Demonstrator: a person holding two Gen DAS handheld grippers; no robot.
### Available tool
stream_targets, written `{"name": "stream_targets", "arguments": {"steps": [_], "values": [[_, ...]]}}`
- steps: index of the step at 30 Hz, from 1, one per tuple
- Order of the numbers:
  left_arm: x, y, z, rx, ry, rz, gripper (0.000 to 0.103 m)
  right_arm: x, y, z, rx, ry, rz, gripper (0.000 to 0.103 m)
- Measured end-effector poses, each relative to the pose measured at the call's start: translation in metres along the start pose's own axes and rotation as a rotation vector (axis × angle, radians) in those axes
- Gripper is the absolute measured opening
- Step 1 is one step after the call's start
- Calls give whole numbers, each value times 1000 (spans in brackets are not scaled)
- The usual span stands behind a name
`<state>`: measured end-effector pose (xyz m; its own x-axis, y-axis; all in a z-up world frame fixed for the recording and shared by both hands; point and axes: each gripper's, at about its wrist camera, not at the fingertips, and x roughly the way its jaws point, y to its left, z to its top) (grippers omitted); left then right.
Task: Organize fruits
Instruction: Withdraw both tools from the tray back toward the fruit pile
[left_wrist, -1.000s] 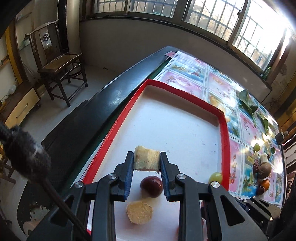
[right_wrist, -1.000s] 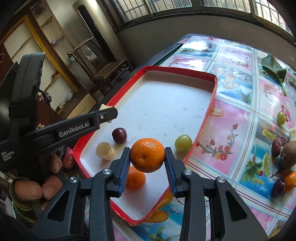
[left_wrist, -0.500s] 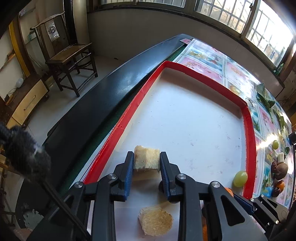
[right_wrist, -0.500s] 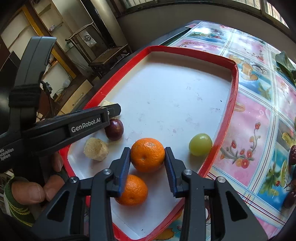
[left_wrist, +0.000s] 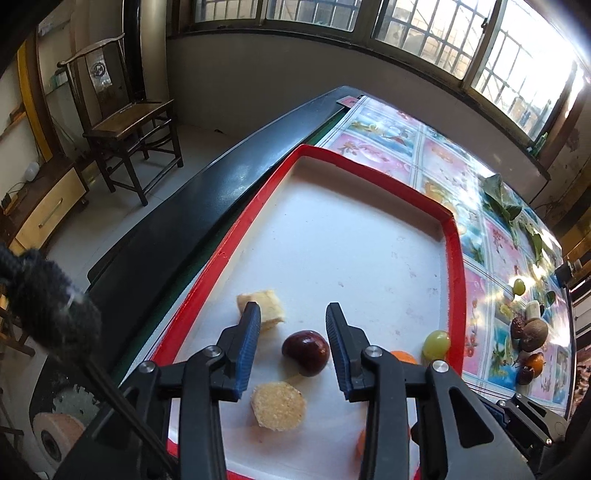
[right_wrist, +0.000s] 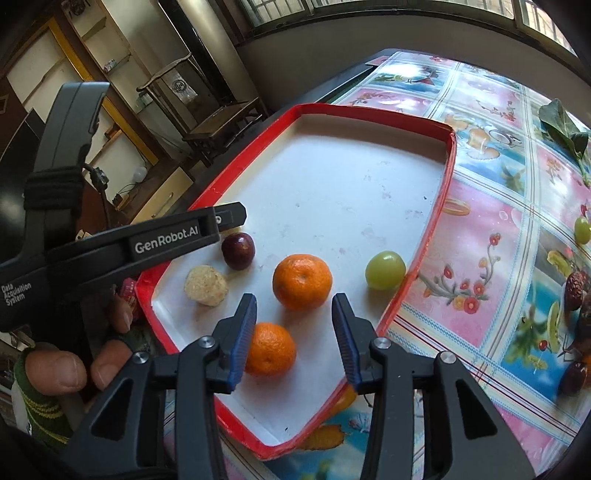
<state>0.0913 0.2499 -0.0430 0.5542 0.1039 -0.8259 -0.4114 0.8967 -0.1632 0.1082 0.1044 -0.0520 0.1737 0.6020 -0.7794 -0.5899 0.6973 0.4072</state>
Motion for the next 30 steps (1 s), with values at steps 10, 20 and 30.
{"name": "stream_targets", "arguments": {"steps": [10,20,30], "values": [[-32,-46,-24,102,-53,-62,39,-78,-40,-47,101,-109,-31,44],[-43,-92,-46,187,-21,-163,40,-123,-108,-109,286,-143,-115,44],[-43,-134,-69,272,19,-202,41,-150,-146,-131,379,-188,-160,44]]}}
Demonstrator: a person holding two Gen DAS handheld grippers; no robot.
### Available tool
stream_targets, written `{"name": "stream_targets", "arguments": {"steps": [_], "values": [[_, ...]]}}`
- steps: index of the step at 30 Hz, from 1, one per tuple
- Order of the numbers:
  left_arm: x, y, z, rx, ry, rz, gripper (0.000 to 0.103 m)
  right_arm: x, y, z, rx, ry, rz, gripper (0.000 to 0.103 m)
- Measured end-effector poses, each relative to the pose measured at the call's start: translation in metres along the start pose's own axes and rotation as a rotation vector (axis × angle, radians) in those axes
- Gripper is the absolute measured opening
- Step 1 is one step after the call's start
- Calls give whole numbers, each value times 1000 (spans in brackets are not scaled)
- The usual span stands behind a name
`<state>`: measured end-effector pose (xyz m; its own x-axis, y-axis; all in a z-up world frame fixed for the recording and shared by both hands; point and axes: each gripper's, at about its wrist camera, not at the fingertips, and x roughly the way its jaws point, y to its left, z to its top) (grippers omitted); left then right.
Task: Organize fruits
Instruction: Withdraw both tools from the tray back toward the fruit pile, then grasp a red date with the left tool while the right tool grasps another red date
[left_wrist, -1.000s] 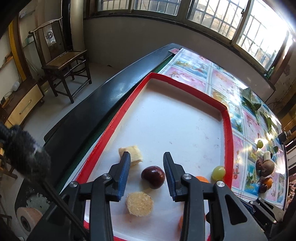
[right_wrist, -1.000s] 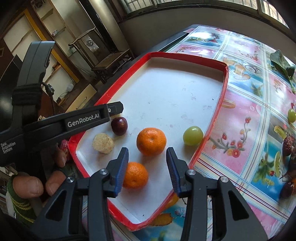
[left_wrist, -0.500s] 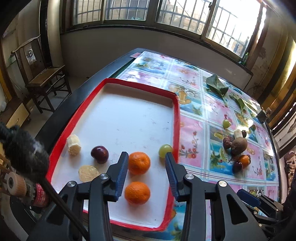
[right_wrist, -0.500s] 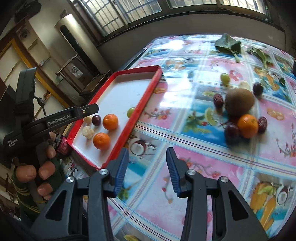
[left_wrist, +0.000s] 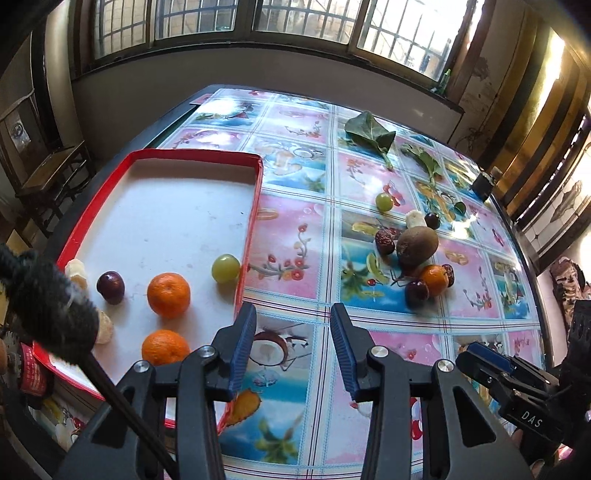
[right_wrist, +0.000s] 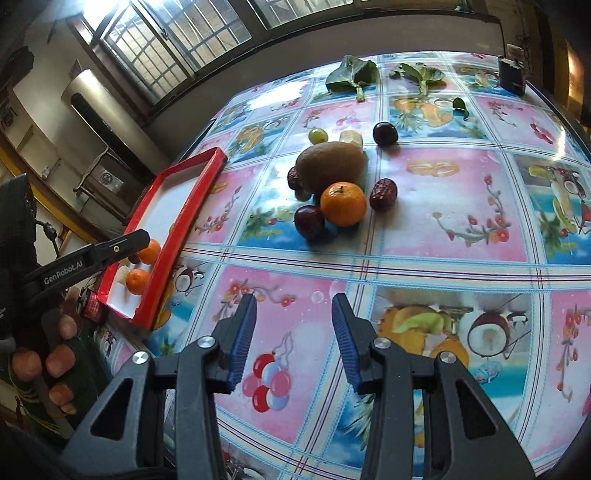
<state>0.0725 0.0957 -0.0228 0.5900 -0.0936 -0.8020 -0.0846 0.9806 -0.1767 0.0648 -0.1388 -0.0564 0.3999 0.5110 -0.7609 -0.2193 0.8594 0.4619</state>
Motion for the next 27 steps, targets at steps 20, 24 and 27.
{"name": "stream_targets", "arguments": {"steps": [20,24,27], "values": [[29,-38,13,96,35,3,40,-3,-28,25,25,-60,-72,44],[37,-41,19,94,47,-6,40,5,-40,44,48,-74,-117,43],[44,-43,23,95,53,-14,40,17,-48,57,61,-67,-153,39]]}}
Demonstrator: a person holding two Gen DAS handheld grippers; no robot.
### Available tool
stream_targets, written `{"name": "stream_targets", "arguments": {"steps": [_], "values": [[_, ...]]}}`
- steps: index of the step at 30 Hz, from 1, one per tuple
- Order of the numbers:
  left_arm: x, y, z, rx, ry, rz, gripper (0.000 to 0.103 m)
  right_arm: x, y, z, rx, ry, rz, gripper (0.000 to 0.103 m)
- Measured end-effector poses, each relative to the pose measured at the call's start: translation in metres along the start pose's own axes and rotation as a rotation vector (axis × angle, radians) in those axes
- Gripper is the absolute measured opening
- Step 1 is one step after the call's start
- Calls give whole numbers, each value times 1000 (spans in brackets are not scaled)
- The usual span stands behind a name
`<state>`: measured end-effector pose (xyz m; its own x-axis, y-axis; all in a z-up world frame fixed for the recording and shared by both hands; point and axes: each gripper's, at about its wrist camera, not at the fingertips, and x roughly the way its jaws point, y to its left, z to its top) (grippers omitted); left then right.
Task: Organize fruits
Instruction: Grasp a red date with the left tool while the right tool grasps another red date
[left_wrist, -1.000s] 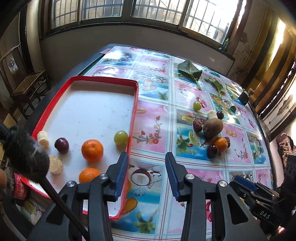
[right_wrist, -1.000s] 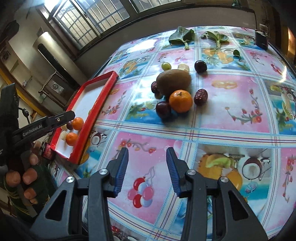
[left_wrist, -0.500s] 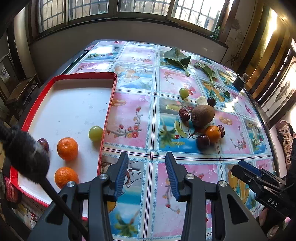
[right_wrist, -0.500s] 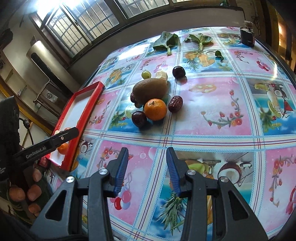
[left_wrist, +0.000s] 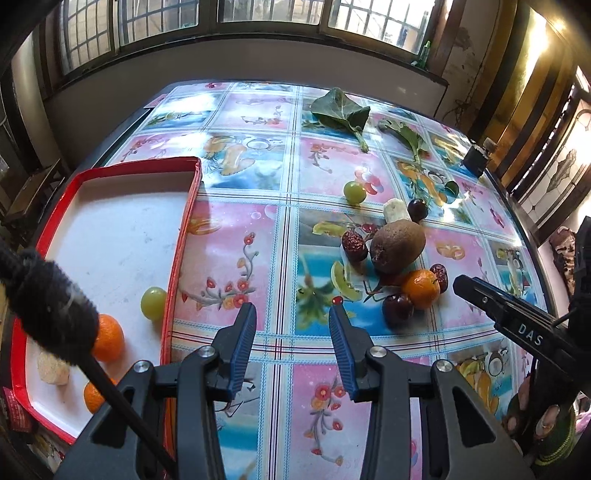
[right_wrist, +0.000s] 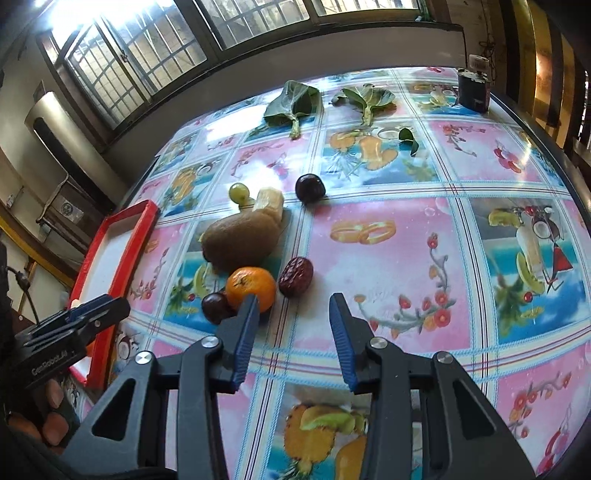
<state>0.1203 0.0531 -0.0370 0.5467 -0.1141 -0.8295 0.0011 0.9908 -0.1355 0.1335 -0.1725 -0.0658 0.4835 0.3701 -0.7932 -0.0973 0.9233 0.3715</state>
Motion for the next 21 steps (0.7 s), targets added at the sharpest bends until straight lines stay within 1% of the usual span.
{"name": "stream_targets", "arguments": {"steps": [4,9,11,13,17,21], "values": [[12,-3,8,-1,15,-15,39,18,-4,13,15,18,-8,30],[27,-13,19,18,23,-36,39,38,-1,18,-4,65,-13,28],[36,-18,25,29,32,-41,39,41,0,19,-19,65,-18,23],[44,-24,29,43,41,-46,39,42,0,20,-31,64,-30,22],[61,-32,35,61,67,-74,39,38,-9,20,-14,54,-25,22],[73,-36,40,63,81,-80,39,28,-22,17,27,40,9,22]]}}
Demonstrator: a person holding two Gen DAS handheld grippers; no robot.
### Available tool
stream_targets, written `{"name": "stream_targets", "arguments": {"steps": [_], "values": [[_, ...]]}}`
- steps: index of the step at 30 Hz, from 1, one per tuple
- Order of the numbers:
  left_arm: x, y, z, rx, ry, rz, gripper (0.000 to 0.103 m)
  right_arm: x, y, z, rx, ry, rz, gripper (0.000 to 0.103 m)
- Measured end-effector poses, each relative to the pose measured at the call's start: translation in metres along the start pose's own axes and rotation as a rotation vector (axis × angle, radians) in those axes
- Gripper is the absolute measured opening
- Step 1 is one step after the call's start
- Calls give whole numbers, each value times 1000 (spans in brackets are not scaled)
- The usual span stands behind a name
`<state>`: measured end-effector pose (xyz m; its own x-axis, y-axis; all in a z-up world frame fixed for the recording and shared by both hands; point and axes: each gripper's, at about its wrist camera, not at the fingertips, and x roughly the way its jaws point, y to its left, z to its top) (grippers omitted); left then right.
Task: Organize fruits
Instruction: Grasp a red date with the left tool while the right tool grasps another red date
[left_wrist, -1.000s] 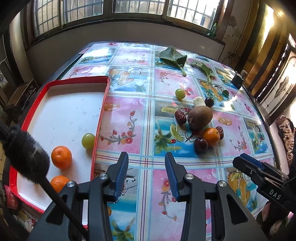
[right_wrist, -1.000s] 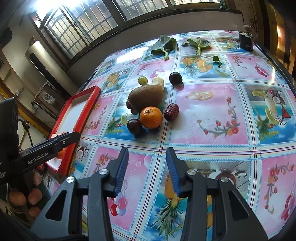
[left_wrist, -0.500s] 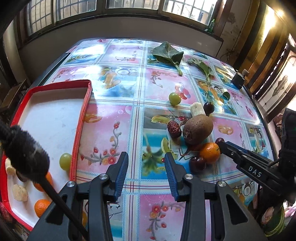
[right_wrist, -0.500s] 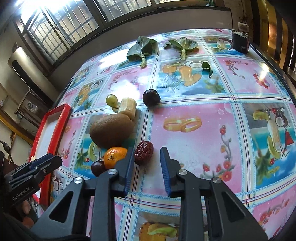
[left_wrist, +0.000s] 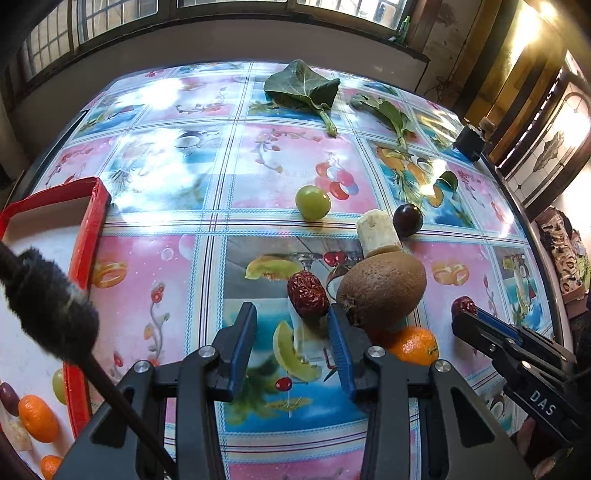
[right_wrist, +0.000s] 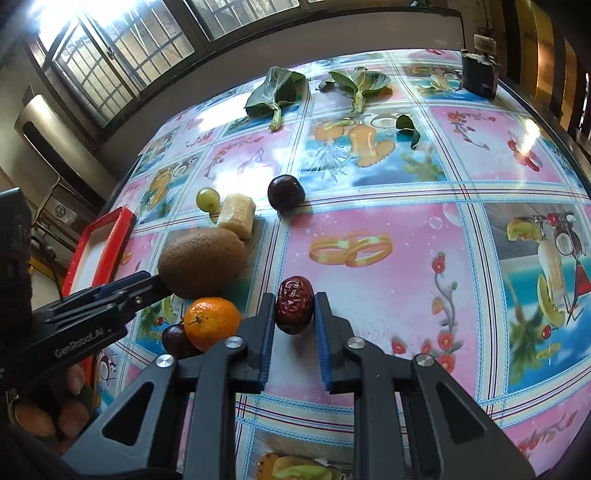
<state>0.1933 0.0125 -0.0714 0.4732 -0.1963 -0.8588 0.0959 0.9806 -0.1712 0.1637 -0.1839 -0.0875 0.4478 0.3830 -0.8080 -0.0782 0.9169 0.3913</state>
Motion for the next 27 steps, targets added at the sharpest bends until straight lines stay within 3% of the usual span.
{"name": "stream_targets", "arguments": {"steps": [7,17,27], "values": [[6,-10,7,24,-16,36,20,-19,-10,-3,31,-29,41,22],[-13,5,-6,-11,-30,21,19,-29,-6,-6,30,-39,67,22],[-66,22,-33,-43,-108,119,19,-37,27,-18,-20,-40,102,22]]}}
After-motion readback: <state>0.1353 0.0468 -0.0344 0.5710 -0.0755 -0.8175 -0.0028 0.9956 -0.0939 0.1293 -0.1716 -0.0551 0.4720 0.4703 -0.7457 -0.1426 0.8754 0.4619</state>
